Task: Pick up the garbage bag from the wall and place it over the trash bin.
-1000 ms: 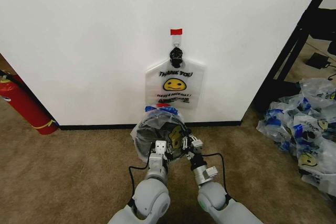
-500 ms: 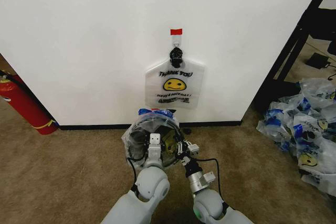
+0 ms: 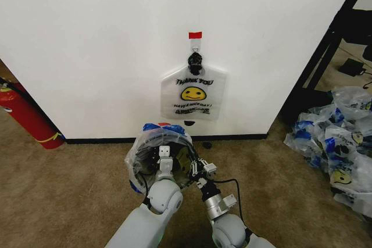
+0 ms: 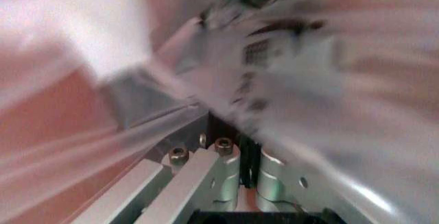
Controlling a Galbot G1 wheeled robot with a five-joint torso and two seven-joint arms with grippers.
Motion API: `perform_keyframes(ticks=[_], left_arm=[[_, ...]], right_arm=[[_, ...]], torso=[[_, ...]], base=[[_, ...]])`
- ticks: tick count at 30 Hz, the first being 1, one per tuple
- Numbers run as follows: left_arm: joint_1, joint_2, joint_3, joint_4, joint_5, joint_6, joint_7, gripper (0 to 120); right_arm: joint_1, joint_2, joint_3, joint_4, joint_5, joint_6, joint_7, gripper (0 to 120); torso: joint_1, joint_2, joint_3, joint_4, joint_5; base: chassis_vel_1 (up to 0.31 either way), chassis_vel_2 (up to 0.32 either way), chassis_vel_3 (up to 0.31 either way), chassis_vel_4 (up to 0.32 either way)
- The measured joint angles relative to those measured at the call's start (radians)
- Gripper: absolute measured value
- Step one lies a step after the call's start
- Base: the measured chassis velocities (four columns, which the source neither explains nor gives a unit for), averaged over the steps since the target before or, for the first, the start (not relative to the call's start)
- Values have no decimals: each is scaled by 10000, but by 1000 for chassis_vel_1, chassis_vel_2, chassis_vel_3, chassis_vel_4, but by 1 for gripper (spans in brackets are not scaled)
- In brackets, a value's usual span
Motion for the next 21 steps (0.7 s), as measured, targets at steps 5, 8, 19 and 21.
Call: perform_keyframes(ticks=[5,8,19,21], left_arm=[[-228,70,24,-61,-96,-13,77,0],[-297,263,-101,71,-98,-79,113,0],[-45,585,-73,223,-56,-220,315,0],[73,536,13,214,53,-211,364,0]], right_arm=[[-49,-31,30,-37,-31,18,-186,0],[-59,-26,147,-90,-72,-19,-50,0],[-87,-20,216,-9,306,-268,251,0],[-52,50,138,126,680,-268,256,0]], torso=[[0,0,0,-2,1],[0,0,0,-1,1],[0,0,0,0,0],[0,0,0,0,1]], base=[[0,0,0,0],[0,0,0,0],[0,0,0,0],[0,0,0,0]])
